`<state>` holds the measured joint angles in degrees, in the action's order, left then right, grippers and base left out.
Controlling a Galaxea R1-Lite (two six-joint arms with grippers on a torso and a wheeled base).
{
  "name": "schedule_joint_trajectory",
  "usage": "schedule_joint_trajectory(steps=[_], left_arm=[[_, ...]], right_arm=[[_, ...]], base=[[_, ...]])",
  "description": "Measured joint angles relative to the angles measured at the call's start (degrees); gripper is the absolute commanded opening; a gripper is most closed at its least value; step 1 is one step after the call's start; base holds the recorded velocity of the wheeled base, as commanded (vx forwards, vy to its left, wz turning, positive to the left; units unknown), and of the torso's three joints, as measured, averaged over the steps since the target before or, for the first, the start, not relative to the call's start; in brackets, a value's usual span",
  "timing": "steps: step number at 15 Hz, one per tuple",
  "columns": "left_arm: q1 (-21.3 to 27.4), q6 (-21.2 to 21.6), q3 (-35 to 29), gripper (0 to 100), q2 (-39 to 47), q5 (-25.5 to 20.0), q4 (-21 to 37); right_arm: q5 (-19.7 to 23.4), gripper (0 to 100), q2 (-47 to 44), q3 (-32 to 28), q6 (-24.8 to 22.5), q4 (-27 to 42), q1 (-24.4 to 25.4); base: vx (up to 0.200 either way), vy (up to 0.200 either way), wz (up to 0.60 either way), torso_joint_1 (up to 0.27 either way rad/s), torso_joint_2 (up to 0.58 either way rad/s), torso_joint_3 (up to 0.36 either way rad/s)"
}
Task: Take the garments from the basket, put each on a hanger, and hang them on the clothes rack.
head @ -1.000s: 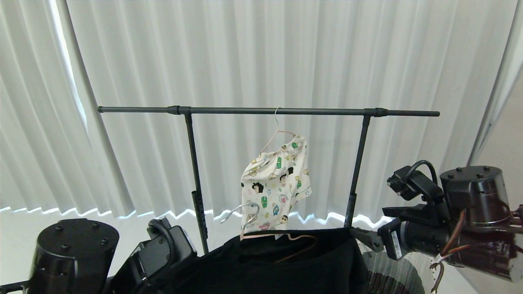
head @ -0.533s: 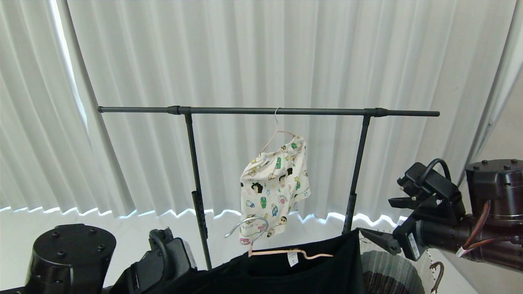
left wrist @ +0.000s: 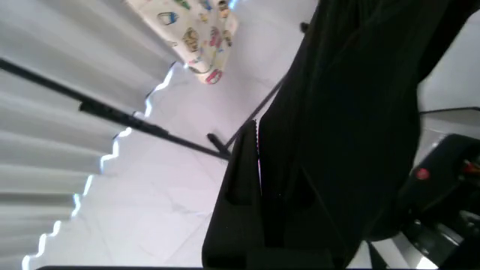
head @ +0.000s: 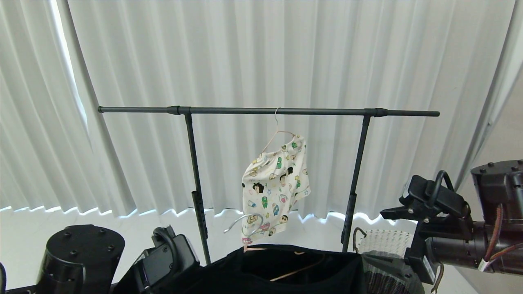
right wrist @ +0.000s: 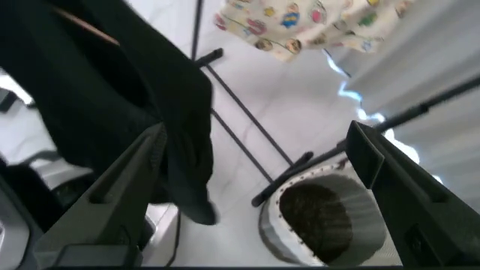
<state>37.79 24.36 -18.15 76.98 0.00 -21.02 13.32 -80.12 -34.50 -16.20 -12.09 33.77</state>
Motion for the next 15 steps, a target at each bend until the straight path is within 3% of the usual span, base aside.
schedule_joint_trajectory(steps=[3,5,7,12,15], left_arm=[[3.46,0.4,0.13,0,-0.52,-3.94,-0.05],[2.84,0.0,0.38,0,0.24,-0.71,0.0],[0.41,-0.77,0.02,0,1.07,0.78,-0.06],[-12.25,-1.15,-0.17,0,1.71,4.05,-0.05],[-13.04,-1.26,-0.04,0,1.57,2.11,-0.02]], right_arm=[[2.13,100,-0.83,-1.61,0.26,0.02,0.73],[3.28,100,-0.95,-1.96,0.55,0.33,0.79],[3.17,100,-0.94,-1.6,-0.09,0.71,0.84],[3.1,100,-0.95,-0.98,-0.18,0.72,-0.63],[3.07,100,-0.98,-0.94,-0.33,0.79,-1.8]], base=[[0.0,0.0,0.0,0.0,0.0,0.0],[0.0,0.0,0.0,0.0,0.0,0.0],[0.0,0.0,0.0,0.0,0.0,0.0],[0.0,0.0,0.0,0.0,0.0,0.0],[0.0,0.0,0.0,0.0,0.0,0.0]])
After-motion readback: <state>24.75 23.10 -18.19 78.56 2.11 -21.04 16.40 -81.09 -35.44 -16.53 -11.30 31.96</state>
